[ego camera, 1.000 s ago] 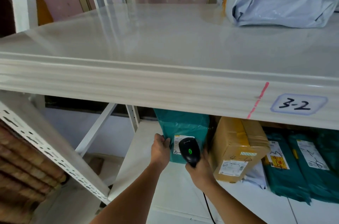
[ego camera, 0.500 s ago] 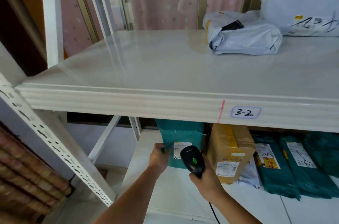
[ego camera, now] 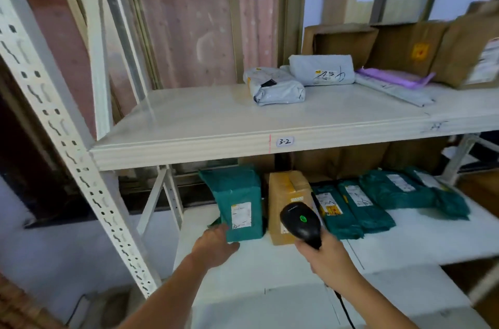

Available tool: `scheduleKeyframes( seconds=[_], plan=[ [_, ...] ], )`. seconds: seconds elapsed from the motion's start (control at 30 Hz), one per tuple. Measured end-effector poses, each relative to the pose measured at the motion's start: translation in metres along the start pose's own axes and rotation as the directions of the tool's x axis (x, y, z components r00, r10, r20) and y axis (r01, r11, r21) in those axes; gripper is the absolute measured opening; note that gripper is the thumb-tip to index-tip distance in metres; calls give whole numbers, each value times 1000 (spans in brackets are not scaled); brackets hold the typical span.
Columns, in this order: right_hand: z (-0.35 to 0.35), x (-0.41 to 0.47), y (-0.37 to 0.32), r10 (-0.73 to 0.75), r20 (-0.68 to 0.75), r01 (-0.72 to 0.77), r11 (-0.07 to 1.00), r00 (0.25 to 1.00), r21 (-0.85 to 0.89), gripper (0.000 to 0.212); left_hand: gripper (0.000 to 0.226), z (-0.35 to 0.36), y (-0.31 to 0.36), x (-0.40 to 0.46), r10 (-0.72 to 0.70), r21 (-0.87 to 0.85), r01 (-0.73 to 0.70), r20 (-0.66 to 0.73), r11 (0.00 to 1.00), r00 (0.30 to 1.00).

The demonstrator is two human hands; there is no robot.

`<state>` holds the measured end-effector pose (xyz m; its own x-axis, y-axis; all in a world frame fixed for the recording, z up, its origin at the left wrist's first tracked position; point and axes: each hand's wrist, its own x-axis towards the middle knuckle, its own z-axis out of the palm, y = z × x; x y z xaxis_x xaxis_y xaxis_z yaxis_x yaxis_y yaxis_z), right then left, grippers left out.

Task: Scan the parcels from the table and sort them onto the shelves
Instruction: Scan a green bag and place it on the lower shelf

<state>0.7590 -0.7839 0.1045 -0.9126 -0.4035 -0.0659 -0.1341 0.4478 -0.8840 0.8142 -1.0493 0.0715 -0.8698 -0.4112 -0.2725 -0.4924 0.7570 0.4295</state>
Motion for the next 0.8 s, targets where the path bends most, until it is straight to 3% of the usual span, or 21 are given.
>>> scheduleKeyframes(
  seconds=[0.13,0.23,0.57,0.8],
  plan=[
    [-35,-66,-9,36,-82,-38,999,996,-16,10,71,6,19,-28,47,122,-47,8,991,999],
    [-61,-108,-6,65,-104,-67,998,992,-19,7,67,15,52,-46,103,214,-103,12,971,995],
    [-192,-221,35,199,-247,-204,979,949,4,15,65,75,224,-88,350,240,-360,85,902,933],
    [-299,-303,72,277,-357,-271,960,892,67,25,73,162,365,-118,490,223,-522,186,823,852]
  ],
)
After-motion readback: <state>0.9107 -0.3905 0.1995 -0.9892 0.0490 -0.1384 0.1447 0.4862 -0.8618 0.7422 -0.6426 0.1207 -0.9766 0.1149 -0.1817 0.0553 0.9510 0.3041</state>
